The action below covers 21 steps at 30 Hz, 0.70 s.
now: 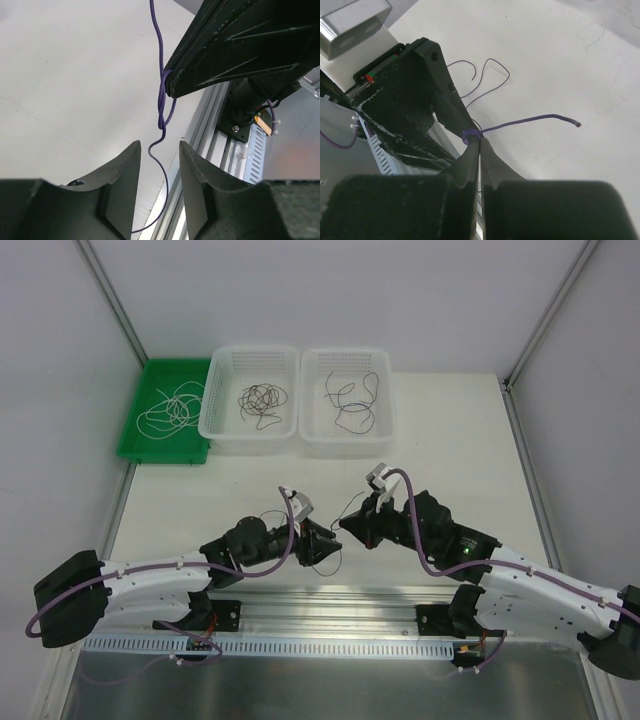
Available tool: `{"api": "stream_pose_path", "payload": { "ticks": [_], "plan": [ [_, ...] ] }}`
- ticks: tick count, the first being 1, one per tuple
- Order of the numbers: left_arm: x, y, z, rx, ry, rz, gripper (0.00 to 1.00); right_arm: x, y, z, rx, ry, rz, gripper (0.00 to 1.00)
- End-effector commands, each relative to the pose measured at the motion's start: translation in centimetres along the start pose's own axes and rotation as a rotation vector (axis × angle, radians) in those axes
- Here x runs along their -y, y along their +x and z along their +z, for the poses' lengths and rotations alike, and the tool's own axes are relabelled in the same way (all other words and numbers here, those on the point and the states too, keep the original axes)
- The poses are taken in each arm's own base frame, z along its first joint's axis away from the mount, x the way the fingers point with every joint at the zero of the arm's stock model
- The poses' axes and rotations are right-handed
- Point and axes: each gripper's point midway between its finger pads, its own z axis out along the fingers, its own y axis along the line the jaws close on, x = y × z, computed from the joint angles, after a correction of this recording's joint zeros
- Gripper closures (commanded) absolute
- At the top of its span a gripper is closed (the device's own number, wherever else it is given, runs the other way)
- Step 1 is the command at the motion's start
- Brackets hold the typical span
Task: Untangle the cables
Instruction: Untie the cable.
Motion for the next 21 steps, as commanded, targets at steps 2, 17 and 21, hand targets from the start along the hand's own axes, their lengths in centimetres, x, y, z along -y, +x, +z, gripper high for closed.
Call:
{"api": "stream_pose_path", "payload": {
  "ticks": [2,17,21],
  "plan": [
    [0.9,-3.1,0.7,0.113,0.027,0.039,0.71,-0.2,-2.1,-0.2,0.081,0.011,0.015,0.99],
    [1.1,-4.9,0.0,0.165,0.009,0.023,1.00,-0.6,-1.5,-0.3,0.073,-0.019,-0.037,0.99],
    [0.5,-3.5,0.5,0.054,-0.040,-0.015,1.00,0.2,-1.7,-0.9,0.087,0.023,-0.055,0.99]
  ]
}}
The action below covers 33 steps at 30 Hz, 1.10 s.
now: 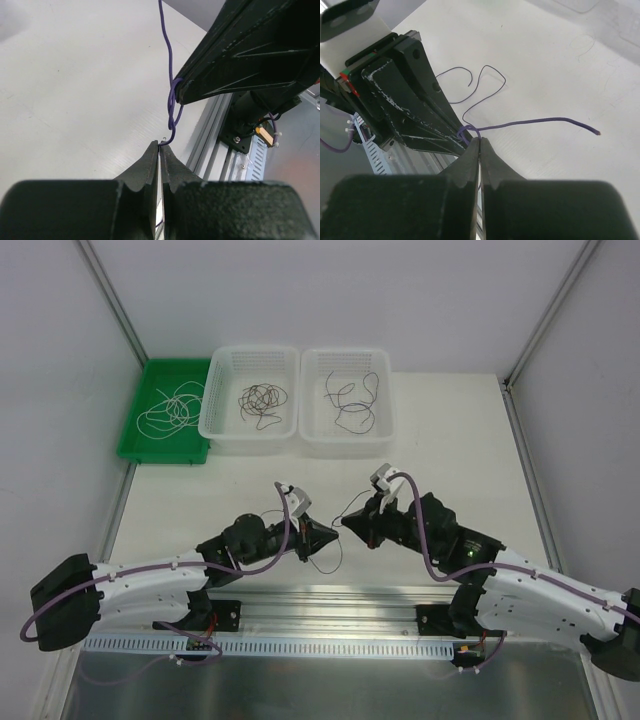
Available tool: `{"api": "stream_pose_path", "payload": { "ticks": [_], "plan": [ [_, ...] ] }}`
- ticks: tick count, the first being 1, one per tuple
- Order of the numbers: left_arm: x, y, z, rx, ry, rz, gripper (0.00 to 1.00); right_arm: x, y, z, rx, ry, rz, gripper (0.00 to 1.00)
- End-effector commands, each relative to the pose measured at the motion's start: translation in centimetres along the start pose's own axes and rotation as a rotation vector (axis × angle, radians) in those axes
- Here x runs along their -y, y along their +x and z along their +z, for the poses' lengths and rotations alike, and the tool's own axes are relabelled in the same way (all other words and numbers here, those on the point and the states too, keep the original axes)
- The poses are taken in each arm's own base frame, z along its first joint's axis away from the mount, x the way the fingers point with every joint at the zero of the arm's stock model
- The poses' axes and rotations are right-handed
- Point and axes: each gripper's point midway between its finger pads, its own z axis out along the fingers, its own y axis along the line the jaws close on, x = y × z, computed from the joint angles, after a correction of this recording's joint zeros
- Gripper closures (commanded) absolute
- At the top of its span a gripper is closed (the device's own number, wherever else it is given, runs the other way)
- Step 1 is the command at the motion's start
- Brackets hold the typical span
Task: Untangle the cables
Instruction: Untie the cable.
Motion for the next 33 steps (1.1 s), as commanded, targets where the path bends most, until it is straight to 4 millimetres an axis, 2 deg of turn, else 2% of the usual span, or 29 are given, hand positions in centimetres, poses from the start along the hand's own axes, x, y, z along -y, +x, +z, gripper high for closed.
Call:
{"api": "stream_pose_path", "payload": {
  "ticks": [1,5,7,12,17,25,29,31,33],
  "plan": [
    [0.7,-1.6,0.7,-0.011,-0.014,-0.034,1.00,0.3,-1.5,-0.9,0.067,0.020,-0.032,0.99],
    [0.6,-0.1,1.2,-0.106,-0.044,-0.104,1.00,0.1,-1.8,-1.4,0.079,0.006,-0.044,0.99],
    [0.6,0.0,1.3,-0.128,-0.055,-0.123,1.00,0.1,-1.5,-1.3,0.070,0.003,-0.070,0.99],
    [2.0,-1.5,1.6,-0.164,-0.030,-0.152,1.00,0.1,0.2,-0.7,0.007,0.007,-0.113,0.99],
    [2.4,-2.9,1.3,-0.136,-0.025,-0.157,1.00,-0.1,0.8,-0.4,-0.019,0.003,-0.141,0.99],
    [3.0,-2.7,0.8,-0.173,-0.014,-0.178,1.00,0.0,1.2,-0.3,-0.035,0.014,-0.168,0.99],
    [1.8,-2.8,0.3,-0.148,-0.063,-0.200,1.00,-0.8,0.8,-0.6,-0.017,-0.031,-0.169,0.99],
    [1.1,-3.1,0.1,-0.134,-0.088,-0.207,1.00,-0.3,0.8,-0.7,-0.014,0.003,-0.152,0.99],
    [0.7,-2.6,0.0,-0.142,-0.100,-0.212,1.00,1.3,0.5,-0.9,0.004,0.096,-0.126,0.99]
  ]
}}
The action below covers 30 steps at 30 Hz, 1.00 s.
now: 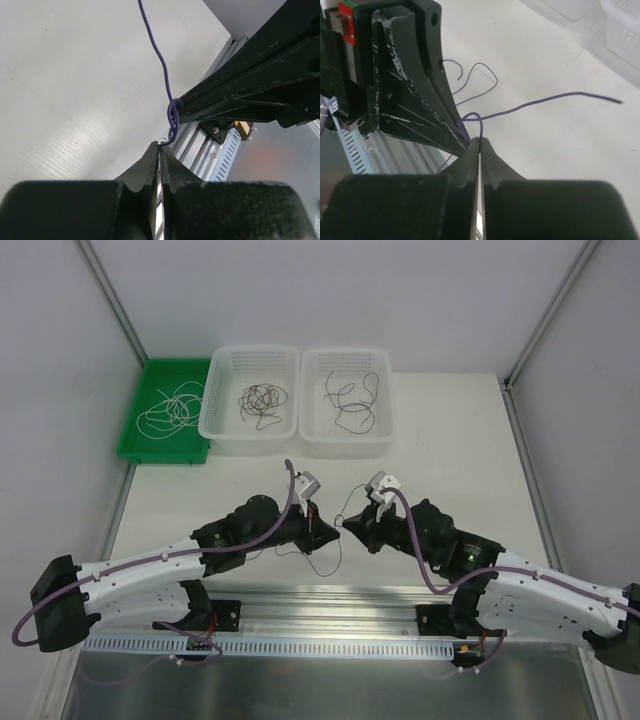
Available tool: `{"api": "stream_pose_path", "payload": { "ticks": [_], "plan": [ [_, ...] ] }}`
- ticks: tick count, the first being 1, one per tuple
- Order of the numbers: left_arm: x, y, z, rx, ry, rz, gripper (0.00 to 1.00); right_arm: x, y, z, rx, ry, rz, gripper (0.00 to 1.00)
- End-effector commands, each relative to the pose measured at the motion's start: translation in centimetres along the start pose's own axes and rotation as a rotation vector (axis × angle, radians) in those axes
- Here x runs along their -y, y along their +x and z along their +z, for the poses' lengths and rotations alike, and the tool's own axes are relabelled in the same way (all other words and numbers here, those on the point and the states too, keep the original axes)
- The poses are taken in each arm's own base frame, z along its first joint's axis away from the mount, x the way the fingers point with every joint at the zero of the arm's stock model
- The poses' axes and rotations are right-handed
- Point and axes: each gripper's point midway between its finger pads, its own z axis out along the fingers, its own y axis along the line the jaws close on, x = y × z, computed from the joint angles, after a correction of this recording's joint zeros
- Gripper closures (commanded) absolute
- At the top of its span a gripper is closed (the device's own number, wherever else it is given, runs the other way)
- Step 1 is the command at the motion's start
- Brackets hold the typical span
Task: Untangle the cables
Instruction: Untie the cable.
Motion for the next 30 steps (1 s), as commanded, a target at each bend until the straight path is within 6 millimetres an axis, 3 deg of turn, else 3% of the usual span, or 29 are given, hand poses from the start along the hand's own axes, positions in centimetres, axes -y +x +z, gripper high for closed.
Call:
{"api": "stream_pose_path", "payload": {
  "ticks": [1,2,4,7,10,15,24,30],
  "plan": [
    [-0.1,-1.4,-0.3,0.052,-0.006,-0.033,1.00,2.2,0.4,-0.7,0.004,0.131,0.052,0.99],
    [-0.1,-1.2,-0.2,0.047,-0.004,-0.034,1.00,3.8,0.0,-1.1,0.029,0.224,0.065,0.99],
    [0.1,-0.8,-0.3,0.032,0.018,-0.006,0.94,4.5,0.1,-1.4,0.036,0.272,0.103,0.99],
    [0.4,-1.2,-1.0,0.054,0.041,0.062,0.72,4.1,0.3,-1.2,0.024,0.246,0.089,0.99],
    [0.6,-2.1,-2.0,0.102,0.053,0.129,0.69,3.8,0.6,-0.9,0.003,0.233,0.084,0.99],
    [0.2,-3.7,-2.8,0.173,0.025,0.229,0.47,2.5,0.5,0.0,-0.011,0.164,0.069,0.99],
    [-0.1,-3.4,-1.0,0.135,0.041,0.380,0.48,0.9,0.2,0.7,-0.040,0.083,0.068,0.99],
    [-0.5,-3.2,0.2,0.111,0.037,0.438,0.53,0.4,-0.1,0.6,-0.033,0.056,0.068,0.99]
  ]
}}
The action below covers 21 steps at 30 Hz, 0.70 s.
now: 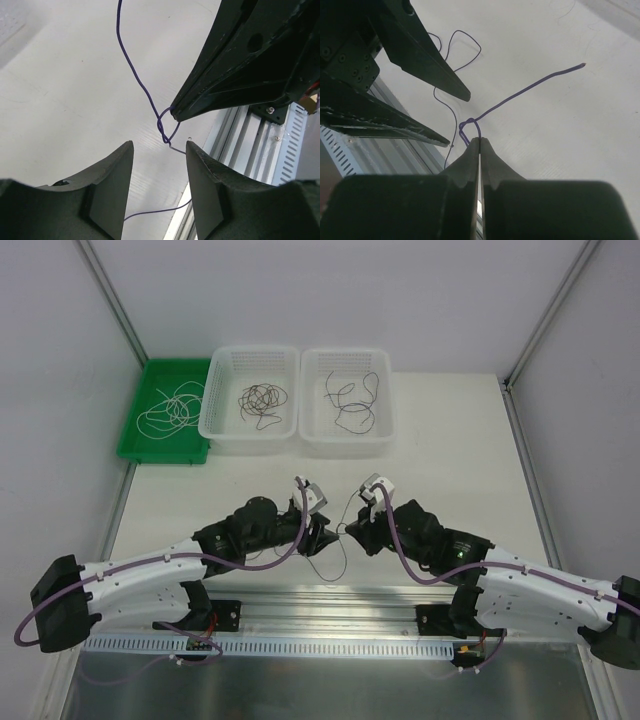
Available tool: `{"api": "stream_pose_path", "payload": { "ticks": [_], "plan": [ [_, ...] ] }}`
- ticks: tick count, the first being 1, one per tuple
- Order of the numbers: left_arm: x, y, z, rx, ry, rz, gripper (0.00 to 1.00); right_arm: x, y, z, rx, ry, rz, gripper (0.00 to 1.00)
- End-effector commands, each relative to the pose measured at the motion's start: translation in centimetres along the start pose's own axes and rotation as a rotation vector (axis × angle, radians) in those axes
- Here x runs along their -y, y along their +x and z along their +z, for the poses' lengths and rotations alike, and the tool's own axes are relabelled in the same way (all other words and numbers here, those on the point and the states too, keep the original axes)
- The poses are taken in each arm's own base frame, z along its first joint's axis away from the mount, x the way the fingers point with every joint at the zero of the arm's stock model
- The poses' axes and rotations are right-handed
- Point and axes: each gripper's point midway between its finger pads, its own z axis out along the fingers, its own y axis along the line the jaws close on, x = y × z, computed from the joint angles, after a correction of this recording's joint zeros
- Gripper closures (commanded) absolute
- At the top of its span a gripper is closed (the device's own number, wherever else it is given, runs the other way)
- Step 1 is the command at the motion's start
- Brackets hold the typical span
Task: Untangle the cables
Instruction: Untie the cable.
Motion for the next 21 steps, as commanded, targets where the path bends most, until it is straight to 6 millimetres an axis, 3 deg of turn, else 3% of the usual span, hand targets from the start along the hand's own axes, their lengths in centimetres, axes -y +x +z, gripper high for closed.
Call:
{"api": "stream_pose_path", "payload": {
  "ticks": [1,7,10,14,21],
  "plan": [
    [0.3,-3.3,0.6,0.088,0.027,0.076,0.55,-1.5,-3.2,-0.5,0.082,-0.056,0.010,0.99],
    [0.6,-3.3,1.3,0.087,0.044,0.071,0.60,-1.7,-3.2,-0.4,0.076,-0.068,0.009,0.99],
    [0.6,-3.3,1.6,0.086,0.043,0.065,0.68,-2.0,-3.3,-0.5,0.079,-0.082,0.010,0.99],
    [0.8,-3.2,1.7,0.089,0.059,0.060,0.98,-2.0,-3.3,-0.5,0.080,-0.079,0.008,0.99],
    [2.4,-2.1,0.9,0.091,0.156,0.074,1.00,0.8,-3.7,-1.4,0.112,0.057,0.061,0.99]
  ]
}}
